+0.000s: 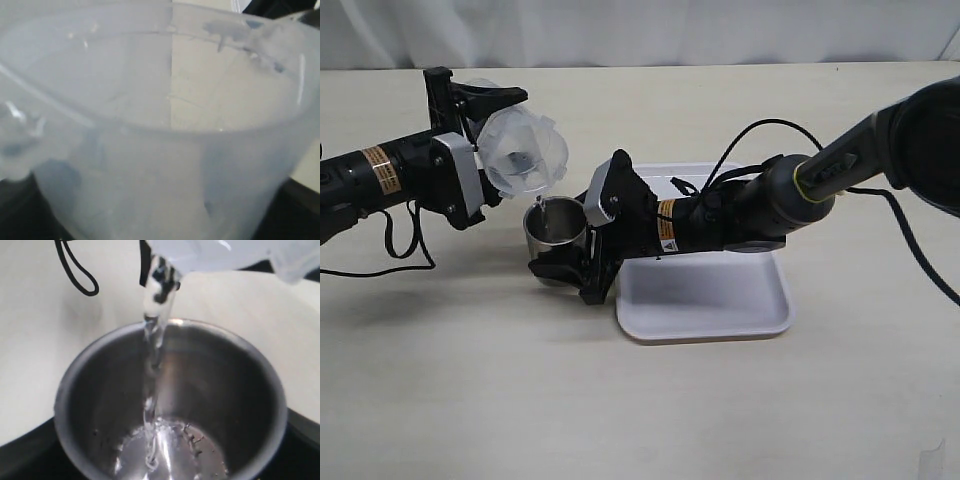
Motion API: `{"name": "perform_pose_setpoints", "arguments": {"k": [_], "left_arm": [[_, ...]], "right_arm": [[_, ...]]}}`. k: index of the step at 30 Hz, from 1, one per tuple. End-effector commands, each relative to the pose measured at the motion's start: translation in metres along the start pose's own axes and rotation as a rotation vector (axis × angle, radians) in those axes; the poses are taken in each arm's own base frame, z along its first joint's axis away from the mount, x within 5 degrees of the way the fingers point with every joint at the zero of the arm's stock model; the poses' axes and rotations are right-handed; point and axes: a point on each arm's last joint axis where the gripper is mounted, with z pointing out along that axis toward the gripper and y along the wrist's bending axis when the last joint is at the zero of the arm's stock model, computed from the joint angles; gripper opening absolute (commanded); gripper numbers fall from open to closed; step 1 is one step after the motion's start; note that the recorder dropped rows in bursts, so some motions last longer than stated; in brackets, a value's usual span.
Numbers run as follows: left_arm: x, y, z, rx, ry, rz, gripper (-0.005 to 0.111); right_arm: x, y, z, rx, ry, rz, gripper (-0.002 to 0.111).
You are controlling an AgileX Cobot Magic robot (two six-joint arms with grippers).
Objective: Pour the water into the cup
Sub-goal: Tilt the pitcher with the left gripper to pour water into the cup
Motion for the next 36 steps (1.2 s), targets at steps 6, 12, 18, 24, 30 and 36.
{"name": "perform_pose_setpoints", "arguments": {"k": [6,12,18,24,30,36], "left_arm": [[-0.0002,0.0104,0.0016,-0.099,-0.004,0.03,0.0],[0.0003,0.0112,0.0015,-0.108,0.003,0.058,0.0],[0.0009,0.0115,0.0015,-0.111,0.011,0.072,0.0],[0.0029,0.0126,0.0013,-0.122,0.035,0.101,0.0],[0.0013,0.0128,0.0028,-0.125,0.037,0.108,0.0],[-0.0025,0.0135,0.0069,-0.136,0.05,0.148,0.0]], "right_arm": [[-0.0042,-0.0003,-0.0011,0.003,-0.003,-0.005,0.004],[-0.0042,-0.0003,-0.0011,0.003,-0.003,-0.005,0.004],[-0.0042,-0.0003,-0.0011,0.003,-0.003,-0.005,0.004],[-0.0042,-0.0003,-0.0011,0.003,-0.003,-0.005,0.004],[-0.0042,-0.0003,-0.0011,0.003,-0.003,-0.005,0.004],[-0.0042,-0.0003,-0.0011,0.003,-0.003,-0.005,0.004]]}}
